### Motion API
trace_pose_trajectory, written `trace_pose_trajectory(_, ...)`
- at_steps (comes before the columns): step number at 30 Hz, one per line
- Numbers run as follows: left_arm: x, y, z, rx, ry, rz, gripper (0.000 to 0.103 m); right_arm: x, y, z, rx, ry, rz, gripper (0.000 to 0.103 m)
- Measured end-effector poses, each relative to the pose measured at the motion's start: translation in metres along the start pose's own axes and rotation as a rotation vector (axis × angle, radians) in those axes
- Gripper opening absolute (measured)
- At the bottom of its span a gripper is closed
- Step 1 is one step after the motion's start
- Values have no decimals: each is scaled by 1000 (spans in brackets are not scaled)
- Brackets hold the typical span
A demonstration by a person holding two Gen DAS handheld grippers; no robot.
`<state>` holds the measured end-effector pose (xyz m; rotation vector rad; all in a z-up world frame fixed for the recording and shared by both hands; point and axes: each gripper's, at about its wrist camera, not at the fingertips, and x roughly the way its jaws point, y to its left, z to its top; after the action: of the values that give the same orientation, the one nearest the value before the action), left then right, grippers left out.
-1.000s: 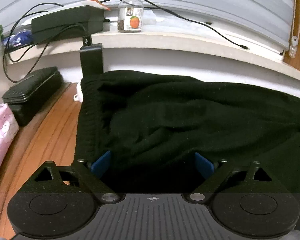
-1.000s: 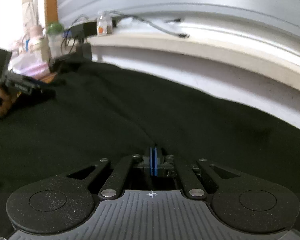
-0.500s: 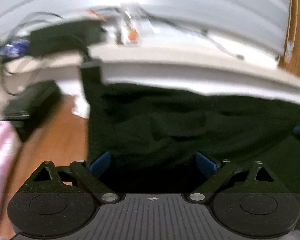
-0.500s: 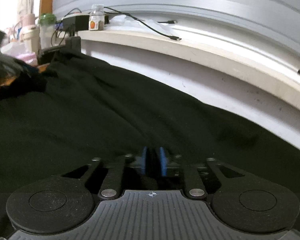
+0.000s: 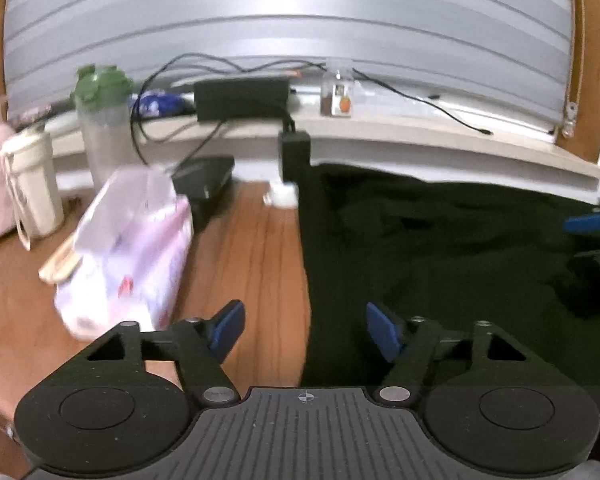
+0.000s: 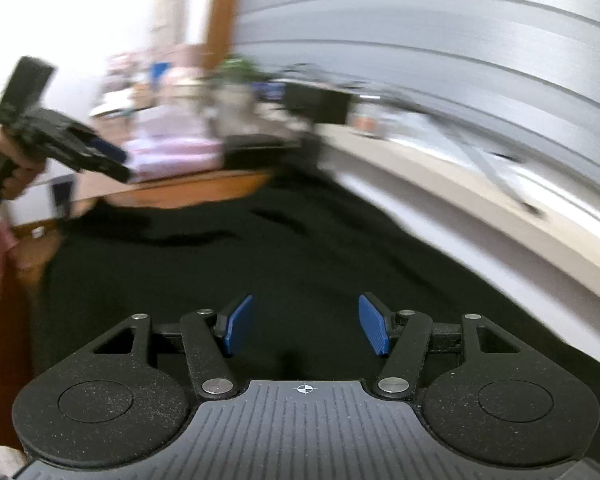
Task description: Fold clothes
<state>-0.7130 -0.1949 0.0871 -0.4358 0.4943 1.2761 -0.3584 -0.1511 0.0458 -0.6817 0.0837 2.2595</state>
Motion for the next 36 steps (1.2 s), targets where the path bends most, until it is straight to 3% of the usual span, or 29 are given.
trace_pose_trajectory(10,-9,20,-41,-64,47,-6,65,70,119,46,-97,56,264,58)
trace_pose_trajectory(16,-17,27,-44,-82,35,-11,67,86,159,67,-149,78,338,59)
trace_pose_trajectory(22,-24,33,-42,-104,12,-4,68,104,187,72,-194,119,329,61)
trace_pose_trajectory(28,-34,40,-39,-118,-11,30,67,117,197,66,-210,165,250,60)
trace_pose_trajectory(30,-34,41,-38,-122,-14,33,67,117,197,63,-216,168,236,55)
trace_pose_trajectory(36,-32,41,-32,-136,-27,26,67,111,190,61,-196,169,234,20)
